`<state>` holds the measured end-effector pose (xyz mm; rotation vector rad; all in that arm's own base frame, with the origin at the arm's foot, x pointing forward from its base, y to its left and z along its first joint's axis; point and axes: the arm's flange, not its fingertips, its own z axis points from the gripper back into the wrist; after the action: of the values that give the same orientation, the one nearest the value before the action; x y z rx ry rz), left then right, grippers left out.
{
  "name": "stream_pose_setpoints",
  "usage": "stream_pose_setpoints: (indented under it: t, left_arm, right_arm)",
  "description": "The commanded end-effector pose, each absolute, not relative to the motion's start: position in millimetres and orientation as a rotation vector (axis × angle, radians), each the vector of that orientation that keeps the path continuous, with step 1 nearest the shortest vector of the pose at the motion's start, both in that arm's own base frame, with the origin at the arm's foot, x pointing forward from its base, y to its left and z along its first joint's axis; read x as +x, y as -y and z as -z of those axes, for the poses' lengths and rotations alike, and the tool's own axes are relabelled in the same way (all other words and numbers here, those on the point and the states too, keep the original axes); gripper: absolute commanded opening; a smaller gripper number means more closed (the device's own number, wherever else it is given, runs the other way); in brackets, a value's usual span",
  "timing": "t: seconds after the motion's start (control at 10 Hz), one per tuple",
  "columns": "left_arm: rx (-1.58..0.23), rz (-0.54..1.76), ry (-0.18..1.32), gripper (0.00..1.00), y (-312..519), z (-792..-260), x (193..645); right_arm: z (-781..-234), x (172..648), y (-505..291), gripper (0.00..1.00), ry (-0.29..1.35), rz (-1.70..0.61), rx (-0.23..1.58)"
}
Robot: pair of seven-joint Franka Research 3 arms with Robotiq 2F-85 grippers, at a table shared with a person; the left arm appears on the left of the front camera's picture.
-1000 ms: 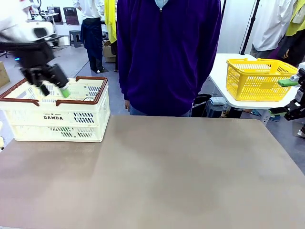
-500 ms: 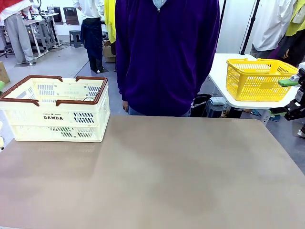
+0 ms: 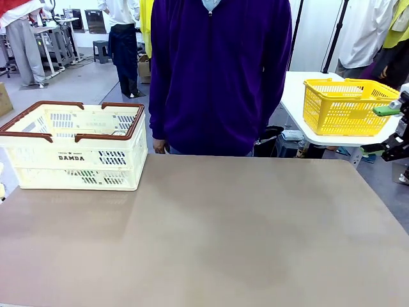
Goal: Place the drinks into the Shopping basket.
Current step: Pick up one drink and place it into the Shopping basket.
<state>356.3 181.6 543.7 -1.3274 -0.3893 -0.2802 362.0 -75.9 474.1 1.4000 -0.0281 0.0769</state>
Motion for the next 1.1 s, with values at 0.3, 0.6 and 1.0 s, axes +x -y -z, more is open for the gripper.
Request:
stream_pose_setpoints:
  t: [0.3,0.6,1.0]
  left_arm:
    - [-1.215,0.333,0.434,1.0,-170.1,-561.6,327.6]
    - [-1.215,0.333,0.434,1.0,-170.1,-561.6,327.6]
    - [-1.215,0.333,0.434,1.0,-170.1,-561.6,327.6]
  right_arm:
    - [-477.1,360.3,76.4,1.0,0.009,-0.075,1.389]
    - [-477.1,360.3,76.4,1.0,0.009,-0.075,1.389]
    - [-477.1,360.3,76.4,1.0,0.009,-0.075,1.389]
